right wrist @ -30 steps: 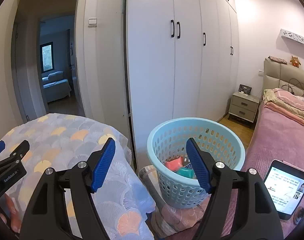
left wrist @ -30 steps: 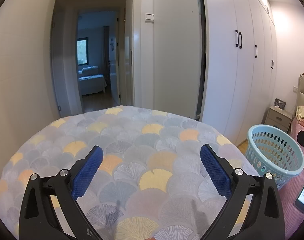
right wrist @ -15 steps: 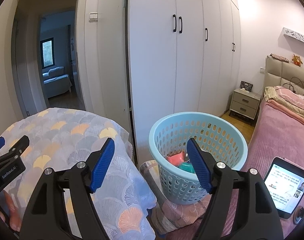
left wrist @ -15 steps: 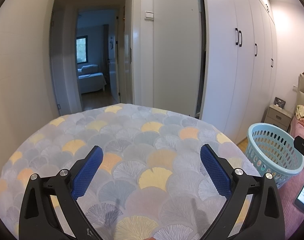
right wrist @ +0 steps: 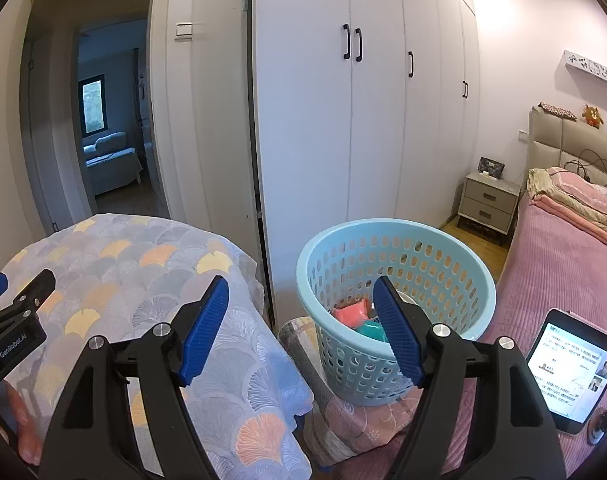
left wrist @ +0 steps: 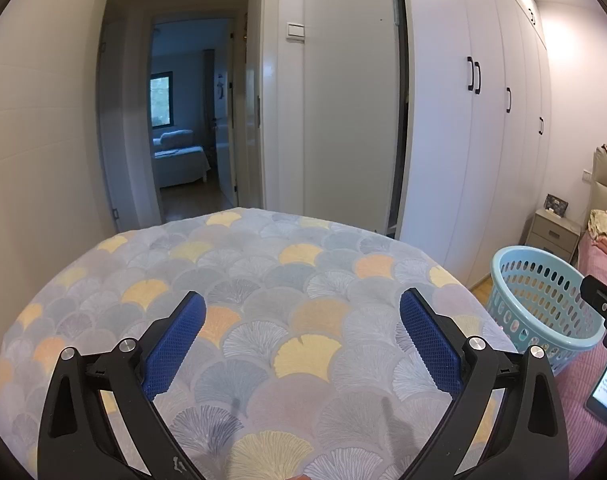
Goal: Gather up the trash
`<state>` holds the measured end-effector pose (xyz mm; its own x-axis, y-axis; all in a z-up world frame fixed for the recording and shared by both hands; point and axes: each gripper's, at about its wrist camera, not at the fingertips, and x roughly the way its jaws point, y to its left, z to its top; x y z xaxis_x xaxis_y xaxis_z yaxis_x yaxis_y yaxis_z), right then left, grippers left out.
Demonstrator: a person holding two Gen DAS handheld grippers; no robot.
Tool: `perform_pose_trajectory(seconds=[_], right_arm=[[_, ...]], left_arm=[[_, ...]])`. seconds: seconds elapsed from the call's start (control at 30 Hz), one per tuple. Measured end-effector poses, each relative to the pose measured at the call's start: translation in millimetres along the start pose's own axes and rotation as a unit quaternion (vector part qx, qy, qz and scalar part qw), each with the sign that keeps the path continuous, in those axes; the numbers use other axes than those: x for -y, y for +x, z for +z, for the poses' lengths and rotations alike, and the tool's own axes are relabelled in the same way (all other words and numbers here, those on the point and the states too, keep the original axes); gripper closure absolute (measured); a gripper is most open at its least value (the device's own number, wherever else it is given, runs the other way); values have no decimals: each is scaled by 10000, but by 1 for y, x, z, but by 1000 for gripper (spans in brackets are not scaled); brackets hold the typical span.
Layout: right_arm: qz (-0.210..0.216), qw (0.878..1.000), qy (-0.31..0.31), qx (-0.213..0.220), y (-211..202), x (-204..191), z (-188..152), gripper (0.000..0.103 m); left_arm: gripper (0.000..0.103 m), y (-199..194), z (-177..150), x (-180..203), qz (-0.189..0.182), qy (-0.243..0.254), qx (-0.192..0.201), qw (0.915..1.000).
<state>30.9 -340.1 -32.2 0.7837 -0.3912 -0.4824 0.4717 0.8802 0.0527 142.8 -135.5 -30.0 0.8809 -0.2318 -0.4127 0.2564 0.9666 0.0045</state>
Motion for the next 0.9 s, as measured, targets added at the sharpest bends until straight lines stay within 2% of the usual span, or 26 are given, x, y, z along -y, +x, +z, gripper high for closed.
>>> perform_pose_trajectory(seconds=[0.9], right_arm=[[7,10000,58,-52,3,3,0,32]], left_arm=[[8,0,0,1,-33,24,-14,10000]])
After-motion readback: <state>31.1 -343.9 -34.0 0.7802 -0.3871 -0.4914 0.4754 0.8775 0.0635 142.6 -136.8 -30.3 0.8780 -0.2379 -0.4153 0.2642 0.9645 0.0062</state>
